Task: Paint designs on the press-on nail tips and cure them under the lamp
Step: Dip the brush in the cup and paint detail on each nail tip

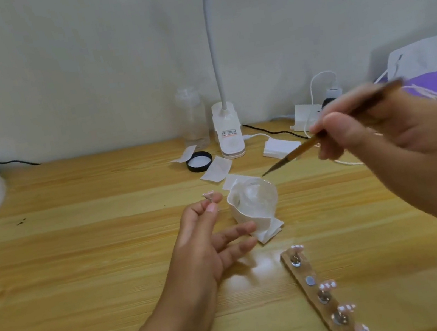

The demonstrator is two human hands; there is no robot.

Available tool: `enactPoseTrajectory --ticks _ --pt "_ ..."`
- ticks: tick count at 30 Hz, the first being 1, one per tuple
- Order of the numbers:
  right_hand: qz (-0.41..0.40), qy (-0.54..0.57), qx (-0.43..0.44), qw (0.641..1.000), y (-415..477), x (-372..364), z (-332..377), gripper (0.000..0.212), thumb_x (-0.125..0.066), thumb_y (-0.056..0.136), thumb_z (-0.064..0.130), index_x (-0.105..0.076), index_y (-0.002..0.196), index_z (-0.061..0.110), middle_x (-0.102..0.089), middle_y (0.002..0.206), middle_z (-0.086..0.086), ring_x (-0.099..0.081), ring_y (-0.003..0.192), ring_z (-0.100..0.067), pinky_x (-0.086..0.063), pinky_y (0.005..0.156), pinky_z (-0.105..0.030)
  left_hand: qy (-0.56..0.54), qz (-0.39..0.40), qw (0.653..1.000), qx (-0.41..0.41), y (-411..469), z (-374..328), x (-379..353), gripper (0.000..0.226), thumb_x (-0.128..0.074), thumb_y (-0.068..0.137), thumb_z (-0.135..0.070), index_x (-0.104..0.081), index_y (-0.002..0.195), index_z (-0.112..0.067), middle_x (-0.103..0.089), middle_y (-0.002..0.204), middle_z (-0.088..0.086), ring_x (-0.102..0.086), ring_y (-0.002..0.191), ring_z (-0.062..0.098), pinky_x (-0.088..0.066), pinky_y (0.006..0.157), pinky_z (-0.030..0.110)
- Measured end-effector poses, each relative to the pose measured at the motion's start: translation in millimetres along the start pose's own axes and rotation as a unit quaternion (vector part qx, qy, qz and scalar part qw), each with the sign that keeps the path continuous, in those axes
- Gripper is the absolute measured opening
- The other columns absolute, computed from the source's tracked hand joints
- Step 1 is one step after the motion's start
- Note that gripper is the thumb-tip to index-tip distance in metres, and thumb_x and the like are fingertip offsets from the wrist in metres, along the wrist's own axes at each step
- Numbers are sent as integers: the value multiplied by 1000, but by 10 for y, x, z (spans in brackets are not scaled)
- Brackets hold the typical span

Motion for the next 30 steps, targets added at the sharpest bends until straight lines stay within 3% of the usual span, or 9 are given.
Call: enactPoseTrajectory --ticks 3,6,9,13,18,25,30 --pt "88 -52 -28 994 153 -319 -69 18 -51 93 44 -63 93 30 -69 77 14 -67 78 -8 -52 66 -25 25 47 998 16 -6 21 -73 22 -44 100 -28 -56 116 -19 -76 91 -10 -74 85 26 -57 64 27" --pt "148 -106 -42 982 170 -567 -165 26 -46 89 51 -62 93 31 -66 71 14 -64 74 -5 -44 60 -17 31 73 997 24 -10 42 -92 29 -47 92 -35 -54 116 -21 -76 91 -10 -74 86 27 -57 69 28" --pt "183 -125 -49 974 154 -699 -225 27 -45 89 48 -62 91 27 -64 70 10 -61 66 -9 -45 58 -23 21 79 996 27 6 43 -98 31 -48 91 -36 -53 117 -19 -77 91 -8 -74 88 27 -58 68 29" --pt "154 -62 -65 984 201 -613 -252 31 -45 84 56 -63 91 31 -68 72 12 -66 73 -3 -49 64 -16 21 80 996 26 11 30 -96 24 -41 101 -31 -50 117 -15 -76 90 -12 -74 90 26 -60 70 28" --pt "68 2 -85 994 249 -393 -321 28 -53 87 50 -67 90 26 -71 75 4 -68 69 -12 -57 69 -33 12 87 996 25 9 13 -99 22 -40 103 -30 -49 117 -16 -77 89 -11 -74 91 27 -60 70 28" --pt "13 85 -112 990 213 -490 -385 28 -61 87 40 -68 86 13 -72 66 -2 -68 58 -14 -53 60 -18 -12 94 995 30 -7 -6 -134 23 -38 104 -26 -51 118 -14 -76 96 -10 -73 95 29 -60 81 37" --pt "12 146 -128 981 192 -590 -371 22 -60 92 29 -67 90 8 -72 67 -6 -70 59 -18 -55 60 -21 -20 117 992 39 -16 -17 -168 25 -38 103 -23 -46 119 -6 -76 97 -9 -72 97 32 -60 81 38"
Point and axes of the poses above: each hand's wrist, its own y-axis towards the middle knuckle, its own x-axis out of the back of the hand, z = x × y, the point moved 8 cm from there along y, towards the middle knuckle
